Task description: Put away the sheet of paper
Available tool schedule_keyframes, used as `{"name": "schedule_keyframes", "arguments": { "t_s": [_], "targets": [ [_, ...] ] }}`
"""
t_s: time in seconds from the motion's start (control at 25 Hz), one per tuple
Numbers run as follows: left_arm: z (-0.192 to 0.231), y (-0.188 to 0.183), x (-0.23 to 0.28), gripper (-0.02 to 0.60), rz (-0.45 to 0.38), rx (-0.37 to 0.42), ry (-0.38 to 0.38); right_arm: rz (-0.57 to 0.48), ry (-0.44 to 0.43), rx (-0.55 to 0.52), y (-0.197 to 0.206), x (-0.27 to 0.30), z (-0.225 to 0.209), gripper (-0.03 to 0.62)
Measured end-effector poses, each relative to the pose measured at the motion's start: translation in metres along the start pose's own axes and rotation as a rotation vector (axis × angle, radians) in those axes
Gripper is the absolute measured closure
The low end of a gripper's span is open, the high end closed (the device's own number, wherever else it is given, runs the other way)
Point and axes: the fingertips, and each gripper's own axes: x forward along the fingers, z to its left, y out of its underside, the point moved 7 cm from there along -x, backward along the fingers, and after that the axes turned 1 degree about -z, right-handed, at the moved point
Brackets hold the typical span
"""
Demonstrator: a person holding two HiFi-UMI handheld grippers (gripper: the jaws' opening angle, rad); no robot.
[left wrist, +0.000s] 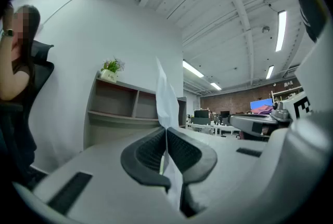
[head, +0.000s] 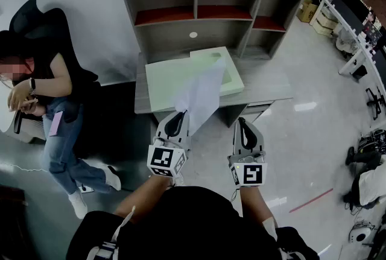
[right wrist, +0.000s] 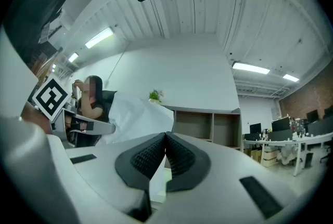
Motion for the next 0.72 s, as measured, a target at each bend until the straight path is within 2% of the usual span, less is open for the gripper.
{"name": "schedule_keyframes", "arguments": {
  "t_s": [0.28, 0.72],
  "targets": [
    [0.008, -0.003, 0.005, 0.572, -0.007, 0.009, 0.007, -0.012, -0.006, 0.001, 0.0, 0.013, 0.007, 0.572],
    [0.053, 0.006, 0.01, 0.572, 0.012, -0.031, 0.021, 0.003, 0.004, 0.018, 0.009, 0.049, 0.035, 0.572]
  ]
}}
